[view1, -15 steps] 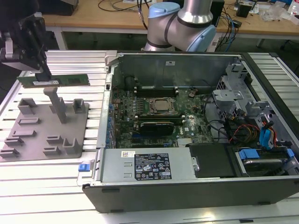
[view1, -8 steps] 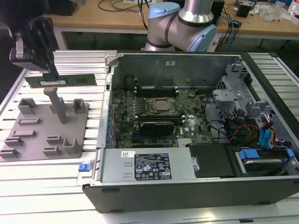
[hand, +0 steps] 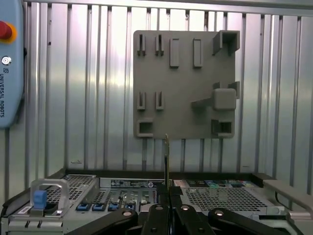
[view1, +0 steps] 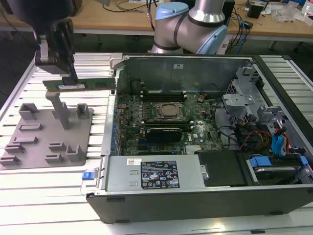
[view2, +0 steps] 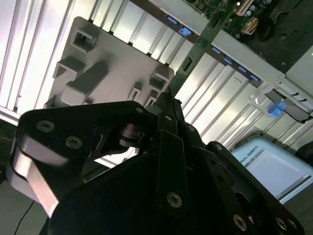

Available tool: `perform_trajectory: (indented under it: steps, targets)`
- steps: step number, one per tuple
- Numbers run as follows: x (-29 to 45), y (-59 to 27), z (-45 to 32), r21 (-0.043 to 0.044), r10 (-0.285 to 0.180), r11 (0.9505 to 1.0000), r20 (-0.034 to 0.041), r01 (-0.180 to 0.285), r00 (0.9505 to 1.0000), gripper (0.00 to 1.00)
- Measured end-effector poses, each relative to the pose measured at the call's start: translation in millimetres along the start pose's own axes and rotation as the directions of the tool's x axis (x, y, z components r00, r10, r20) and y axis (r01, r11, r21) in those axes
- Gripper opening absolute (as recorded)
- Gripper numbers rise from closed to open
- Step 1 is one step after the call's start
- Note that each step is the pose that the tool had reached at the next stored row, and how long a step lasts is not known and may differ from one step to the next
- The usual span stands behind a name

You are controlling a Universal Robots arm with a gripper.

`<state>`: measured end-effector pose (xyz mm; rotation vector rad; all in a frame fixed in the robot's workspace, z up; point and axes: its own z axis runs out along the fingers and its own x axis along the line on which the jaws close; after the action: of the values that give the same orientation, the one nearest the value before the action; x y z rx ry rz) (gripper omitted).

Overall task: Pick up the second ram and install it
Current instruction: 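Pick up the second ram and move it above second insertion slot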

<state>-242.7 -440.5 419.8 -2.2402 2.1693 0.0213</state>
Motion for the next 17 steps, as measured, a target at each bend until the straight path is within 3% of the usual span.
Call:
perform_trajectory:
  steps: [3,8,17]
  targets:
    - [0.2,-5.5,0.0,0.0,0.0,1.0,0.0,0.0,1.0,0.09]
    - [0.8,-23.5,0.4,-0.0029,0.0,1.0,0.0,0.0,1.0,0.09]
    - [2.7,-83.9,2.1,-0.0233,0.001,0.9997,0.0006,-0.001,1.0,0.09]
